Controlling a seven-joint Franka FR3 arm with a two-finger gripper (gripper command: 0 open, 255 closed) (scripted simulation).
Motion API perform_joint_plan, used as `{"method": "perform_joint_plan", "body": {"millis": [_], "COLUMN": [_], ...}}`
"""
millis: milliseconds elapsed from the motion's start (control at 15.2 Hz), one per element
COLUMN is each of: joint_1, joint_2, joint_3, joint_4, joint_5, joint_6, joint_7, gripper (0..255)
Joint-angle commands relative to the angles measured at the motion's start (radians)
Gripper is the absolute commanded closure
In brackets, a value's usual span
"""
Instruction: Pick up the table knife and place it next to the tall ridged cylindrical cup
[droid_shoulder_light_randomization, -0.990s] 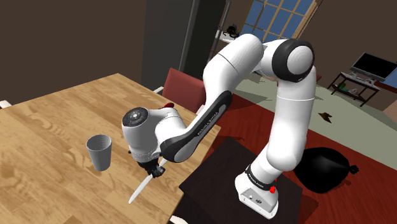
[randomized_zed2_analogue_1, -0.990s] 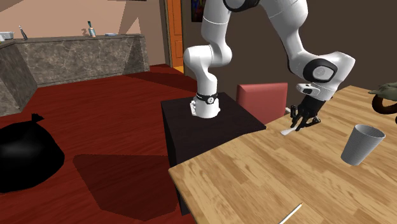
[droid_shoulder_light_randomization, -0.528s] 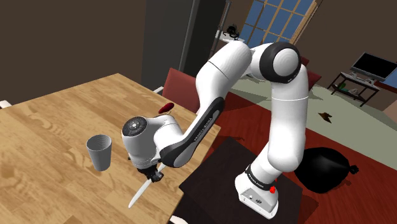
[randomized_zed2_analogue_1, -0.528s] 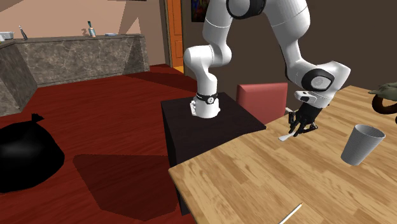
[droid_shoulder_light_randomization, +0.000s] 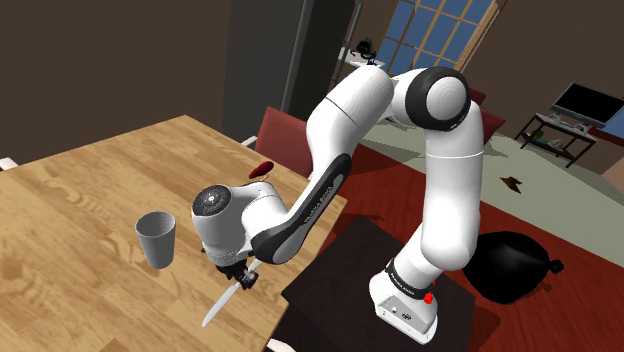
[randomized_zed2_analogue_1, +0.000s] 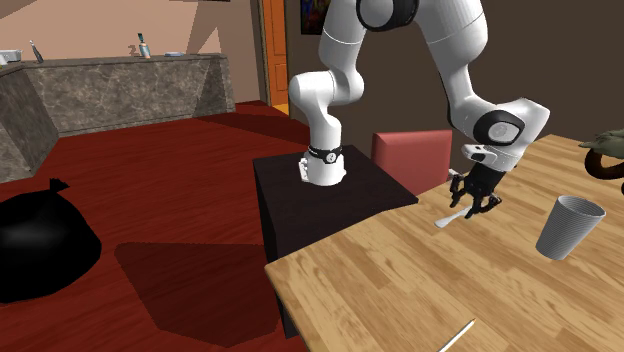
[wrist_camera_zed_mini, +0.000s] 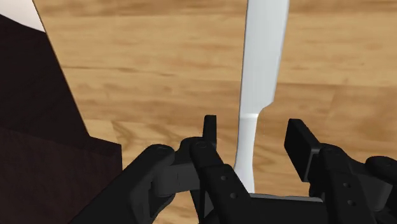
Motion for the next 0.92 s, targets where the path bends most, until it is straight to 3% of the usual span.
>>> {"method": "perform_joint_plan", "body": {"millis": [0,264,528,858], "joint_1": [0.0,0.0,-0.044,-0.044], "joint_2": [0.0,0.0,-0.087,-0.087], "joint_3": [0.0,0.0,0.082,0.082], "joint_4": [0.0,0.0,0.023,0.023], "joint_5": [0.0,0.0,0.103,0.103], "joint_6": [0.0,0.0,-0.088,-0.088], "joint_7": [0.0,0.0,-0.064,-0.064], "gripper": [0,0,0,0]}}
